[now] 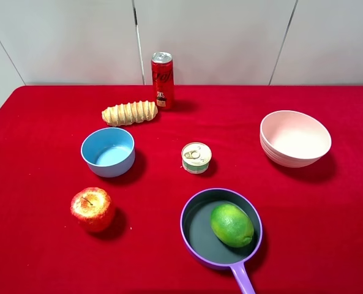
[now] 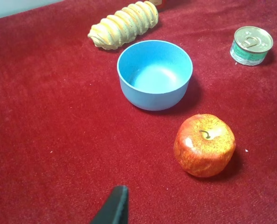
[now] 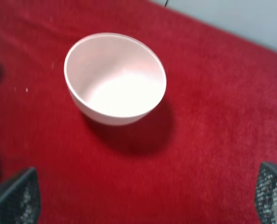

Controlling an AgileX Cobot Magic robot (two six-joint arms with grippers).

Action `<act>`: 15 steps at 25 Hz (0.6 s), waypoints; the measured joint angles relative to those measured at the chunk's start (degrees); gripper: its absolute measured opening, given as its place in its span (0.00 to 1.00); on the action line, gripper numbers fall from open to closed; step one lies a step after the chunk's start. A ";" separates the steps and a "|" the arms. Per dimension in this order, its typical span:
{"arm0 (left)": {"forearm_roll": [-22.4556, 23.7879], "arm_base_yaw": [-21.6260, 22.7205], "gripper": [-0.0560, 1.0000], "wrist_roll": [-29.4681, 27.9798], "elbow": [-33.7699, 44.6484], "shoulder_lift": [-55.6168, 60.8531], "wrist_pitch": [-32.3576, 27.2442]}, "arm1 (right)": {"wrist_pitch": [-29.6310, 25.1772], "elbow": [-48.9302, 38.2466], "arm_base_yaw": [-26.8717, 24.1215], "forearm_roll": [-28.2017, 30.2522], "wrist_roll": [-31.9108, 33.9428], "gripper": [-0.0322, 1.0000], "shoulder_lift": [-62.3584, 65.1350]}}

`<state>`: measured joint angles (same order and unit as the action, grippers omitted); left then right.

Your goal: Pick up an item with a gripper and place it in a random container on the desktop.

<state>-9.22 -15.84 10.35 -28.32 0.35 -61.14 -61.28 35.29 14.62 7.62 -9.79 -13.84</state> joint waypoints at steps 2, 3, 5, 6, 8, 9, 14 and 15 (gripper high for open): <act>0.00 0.00 0.99 0.00 0.00 0.00 0.00 | -0.09 -0.13 0.00 0.13 0.31 0.70 2.07; 0.00 0.00 0.99 0.00 0.00 0.00 0.00 | -0.20 -0.36 0.00 0.13 0.41 0.70 2.98; 0.00 0.00 0.99 0.00 0.00 0.00 0.00 | -0.33 -1.41 0.00 0.19 0.56 0.70 5.20; 0.00 0.00 0.99 0.00 0.00 0.00 0.00 | -0.41 -2.03 0.00 0.31 0.62 0.70 6.42; 0.00 0.00 0.99 0.00 0.00 0.00 0.00 | -0.53 -3.77 0.00 0.31 0.96 0.70 8.85; 0.00 0.00 0.99 0.00 0.00 0.00 0.00 | -0.52 -4.58 0.00 0.31 1.16 0.70 10.23; 0.00 0.00 0.99 0.00 0.00 0.00 0.00 | -0.89 -5.58 0.00 0.31 1.46 0.70 14.17; 0.00 0.00 0.99 0.00 0.00 0.00 0.00 | -0.95 -5.65 0.00 0.31 1.46 0.70 14.17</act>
<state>-9.22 -15.84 10.35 -28.32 0.35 -61.14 -62.22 29.64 14.62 7.92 -8.33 0.33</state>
